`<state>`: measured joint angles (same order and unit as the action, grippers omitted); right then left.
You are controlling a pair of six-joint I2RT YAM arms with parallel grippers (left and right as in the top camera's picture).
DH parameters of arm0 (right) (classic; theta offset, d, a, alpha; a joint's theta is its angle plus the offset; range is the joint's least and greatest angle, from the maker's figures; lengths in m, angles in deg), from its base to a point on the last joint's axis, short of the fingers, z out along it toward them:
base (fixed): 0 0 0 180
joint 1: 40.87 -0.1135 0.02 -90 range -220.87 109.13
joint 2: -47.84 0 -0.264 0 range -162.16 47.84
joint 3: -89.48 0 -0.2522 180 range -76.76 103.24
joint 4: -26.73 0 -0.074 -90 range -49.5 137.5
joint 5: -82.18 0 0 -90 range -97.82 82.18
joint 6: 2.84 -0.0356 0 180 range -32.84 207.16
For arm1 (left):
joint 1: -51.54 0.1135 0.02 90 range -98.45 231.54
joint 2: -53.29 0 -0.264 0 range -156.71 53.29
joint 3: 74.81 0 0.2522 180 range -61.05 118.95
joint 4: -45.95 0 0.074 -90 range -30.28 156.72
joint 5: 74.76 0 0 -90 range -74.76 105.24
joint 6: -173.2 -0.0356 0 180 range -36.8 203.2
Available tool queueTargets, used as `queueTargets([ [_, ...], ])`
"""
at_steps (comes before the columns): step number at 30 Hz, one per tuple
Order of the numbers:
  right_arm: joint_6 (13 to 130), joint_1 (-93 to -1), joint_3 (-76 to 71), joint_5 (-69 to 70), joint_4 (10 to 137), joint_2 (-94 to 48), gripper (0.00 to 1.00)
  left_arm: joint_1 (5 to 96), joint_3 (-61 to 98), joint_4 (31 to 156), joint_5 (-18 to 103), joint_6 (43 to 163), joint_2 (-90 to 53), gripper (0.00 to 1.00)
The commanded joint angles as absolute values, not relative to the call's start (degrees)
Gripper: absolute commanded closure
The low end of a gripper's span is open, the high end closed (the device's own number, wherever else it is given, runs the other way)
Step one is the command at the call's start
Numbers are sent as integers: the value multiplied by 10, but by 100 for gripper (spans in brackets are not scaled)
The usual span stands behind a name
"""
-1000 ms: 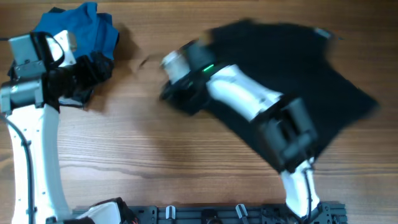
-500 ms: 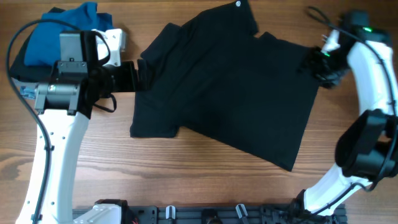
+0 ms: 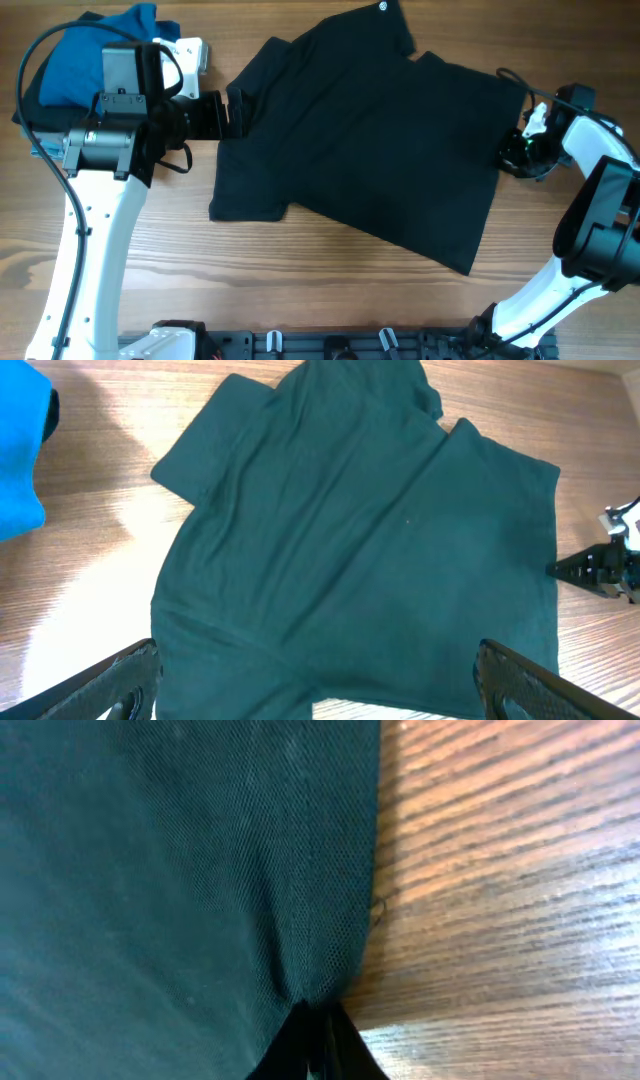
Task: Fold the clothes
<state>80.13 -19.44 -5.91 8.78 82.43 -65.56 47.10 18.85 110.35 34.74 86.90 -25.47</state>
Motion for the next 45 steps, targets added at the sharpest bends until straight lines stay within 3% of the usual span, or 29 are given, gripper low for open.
queueTargets([
  [1,789,-166,-26,63,813,-680,96,469,200,1100,346,862,-258,0],
  [3,763,-96,60,-28,826,-680,96,469,200,1101,346,862,-260,0],
  [5,763,-49,114,-33,836,-680,96,469,199,1101,346,862,-264,0],
  [6,767,-30,137,-31,837,-680,91,468,199,1101,347,862,-268,0],
  [7,767,-15,157,-27,840,-680,41,468,199,1102,347,865,-272,0],
  [8,766,-6,174,-10,852,-680,27,467,199,1103,347,866,-277,0],
  [14,796,-20,194,201,963,-659,28,415,199,1105,347,866,-353,2],
  [16,828,-50,194,211,1018,-659,29,361,199,1103,347,866,-424,24],
  [17,831,-62,194,212,1031,-659,29,344,199,1102,351,866,-445,29],
  [18,831,-72,194,212,1040,-659,29,318,199,1096,356,866,-480,29],
  [23,808,-88,194,210,1050,-659,28,199,199,1053,368,866,-620,11],
  [25,810,-88,193,210,1053,-659,28,179,199,1037,343,866,-657,14],
  [26,811,-88,193,208,1055,-659,28,176,199,1034,331,866,-667,21],
  [27,812,-88,193,203,1059,-659,27,176,199,1034,307,866,-683,45],
  [31,811,-88,192,170,1091,-659,27,196,197,1052,195,951,-696,92],
  [32,809,-88,190,159,1103,-659,27,211,197,1066,157,991,-696,96],
  [40,691,-89,62,1,1097,-660,22,350,197,1157,149,1031,-696,96],
  [42,707,-89,34,1,1057,-660,23,349,197,1167,156,1027,-696,87],
  [44,704,-89,22,-4,1030,-661,29,340,197,1183,172,996,-694,70],
  [45,702,-89,18,-5,1023,-660,35,336,197,1200,173,992,-686,66],
])
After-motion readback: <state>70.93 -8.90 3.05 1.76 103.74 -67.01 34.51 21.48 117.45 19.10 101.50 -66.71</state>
